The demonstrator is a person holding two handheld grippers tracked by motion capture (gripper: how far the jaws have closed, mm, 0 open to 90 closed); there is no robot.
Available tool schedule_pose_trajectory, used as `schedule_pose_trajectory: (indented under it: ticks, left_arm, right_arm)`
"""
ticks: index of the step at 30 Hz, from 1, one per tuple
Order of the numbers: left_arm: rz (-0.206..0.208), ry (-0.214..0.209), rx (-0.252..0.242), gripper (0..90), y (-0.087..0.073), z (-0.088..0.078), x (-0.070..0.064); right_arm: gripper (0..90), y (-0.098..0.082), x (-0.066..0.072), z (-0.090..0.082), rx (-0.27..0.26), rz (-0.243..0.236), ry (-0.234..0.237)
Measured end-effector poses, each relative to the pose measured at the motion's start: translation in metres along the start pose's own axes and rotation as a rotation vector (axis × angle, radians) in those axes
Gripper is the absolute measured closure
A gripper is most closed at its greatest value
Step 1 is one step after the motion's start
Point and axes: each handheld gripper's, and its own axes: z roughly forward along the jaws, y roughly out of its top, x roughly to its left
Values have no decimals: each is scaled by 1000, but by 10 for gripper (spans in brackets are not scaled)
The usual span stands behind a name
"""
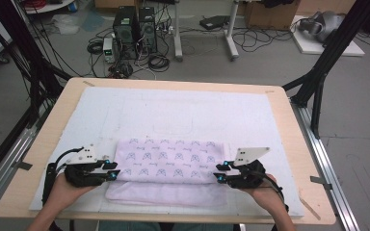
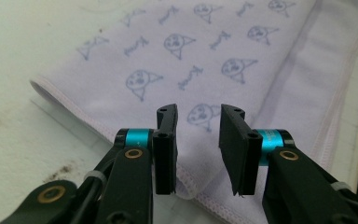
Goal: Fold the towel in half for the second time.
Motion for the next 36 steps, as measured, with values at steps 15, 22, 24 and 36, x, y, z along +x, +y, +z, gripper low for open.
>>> schedule_pose_trajectory:
  ticks: [15, 22, 24, 36]
  left_arm:
    - [10, 23, -34, 879, 1, -7, -2]
    - [58, 15, -64, 880, 14, -39, -18]
    - [61, -57, -43, 873, 9, -43, -26]
    - [2, 21, -67, 594, 13, -13, 2]
  right_arm:
    - [862, -8, -4, 17, 3, 20, 13]
    - [862, 14, 10, -29, -89, -48, 62]
    - [828, 13, 17, -36, -69, -66, 155]
    - [567, 8, -27, -3, -16, 46, -14]
